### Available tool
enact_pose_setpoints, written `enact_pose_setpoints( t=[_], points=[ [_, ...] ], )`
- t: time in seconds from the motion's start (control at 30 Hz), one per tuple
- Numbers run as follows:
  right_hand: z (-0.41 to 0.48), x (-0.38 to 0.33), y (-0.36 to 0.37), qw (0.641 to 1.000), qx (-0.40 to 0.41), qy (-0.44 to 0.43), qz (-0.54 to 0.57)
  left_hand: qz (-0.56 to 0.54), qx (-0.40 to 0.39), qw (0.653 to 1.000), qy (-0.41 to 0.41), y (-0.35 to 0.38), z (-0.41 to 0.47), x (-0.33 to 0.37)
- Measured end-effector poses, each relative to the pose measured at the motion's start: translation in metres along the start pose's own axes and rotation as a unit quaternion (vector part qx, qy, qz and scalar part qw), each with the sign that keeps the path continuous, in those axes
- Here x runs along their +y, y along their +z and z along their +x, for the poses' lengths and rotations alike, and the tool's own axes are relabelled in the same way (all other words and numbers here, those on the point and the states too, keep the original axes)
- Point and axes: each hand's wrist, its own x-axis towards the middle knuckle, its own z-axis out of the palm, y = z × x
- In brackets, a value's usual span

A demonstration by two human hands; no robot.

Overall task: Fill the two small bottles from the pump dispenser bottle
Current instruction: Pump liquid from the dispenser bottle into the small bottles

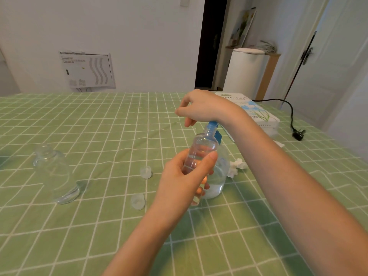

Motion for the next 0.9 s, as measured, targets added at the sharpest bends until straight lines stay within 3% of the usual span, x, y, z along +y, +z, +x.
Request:
enact_pose_setpoints(
  t=[0.9],
  points=[
    [0.0005, 0.0008, 0.001, 1.0, 0.017, -0.005, 0.009, 0.007, 0.001, 1.0, 0.002, -0.0009, -0.0008, -0.0011]
  ],
)
